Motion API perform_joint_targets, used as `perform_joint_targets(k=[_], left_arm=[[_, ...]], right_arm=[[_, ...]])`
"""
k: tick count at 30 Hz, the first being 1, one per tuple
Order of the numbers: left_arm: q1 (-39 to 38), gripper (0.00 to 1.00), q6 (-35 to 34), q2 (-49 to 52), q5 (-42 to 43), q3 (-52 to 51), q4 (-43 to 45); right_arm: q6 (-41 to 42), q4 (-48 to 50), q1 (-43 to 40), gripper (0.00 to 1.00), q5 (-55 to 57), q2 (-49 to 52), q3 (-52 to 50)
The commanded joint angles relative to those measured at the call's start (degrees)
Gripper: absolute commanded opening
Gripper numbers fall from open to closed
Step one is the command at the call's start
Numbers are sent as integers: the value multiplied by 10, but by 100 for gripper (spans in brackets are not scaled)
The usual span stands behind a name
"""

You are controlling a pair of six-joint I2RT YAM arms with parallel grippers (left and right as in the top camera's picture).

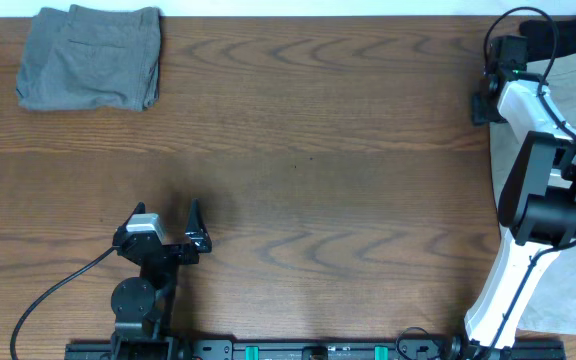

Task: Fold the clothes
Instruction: 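Reach the right gripper to the khaki trousers' waistband on the stack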

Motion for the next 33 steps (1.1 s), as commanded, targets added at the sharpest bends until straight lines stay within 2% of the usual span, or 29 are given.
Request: perform_joint_targets(k=[1, 5, 10, 11, 16, 20, 33], left_arm=[[-2, 98, 5, -3, -15, -11, -19], [-2, 98, 6, -3, -15, -11, -19], [-2, 98, 6, -3, -15, -11, -19], [-2, 98, 5, -3, -15, -11, -19], [-2, 98, 5, -3, -15, -11, -19], [-2, 98, 6, -3, -15, -11, -19], [-2, 98, 5, -3, -15, -11, -19]], right_arm=[[0, -1, -5, 50, 0, 20, 6], [28, -1, -5, 36, 23, 17, 6], [71, -10, -4, 4, 63, 11, 8], [79, -13, -4, 1, 65, 9, 9], [125, -28, -4, 1, 64, -20, 11], [129, -30, -4, 4, 64, -54, 11], [140, -57, -3, 1, 37, -122, 11]])
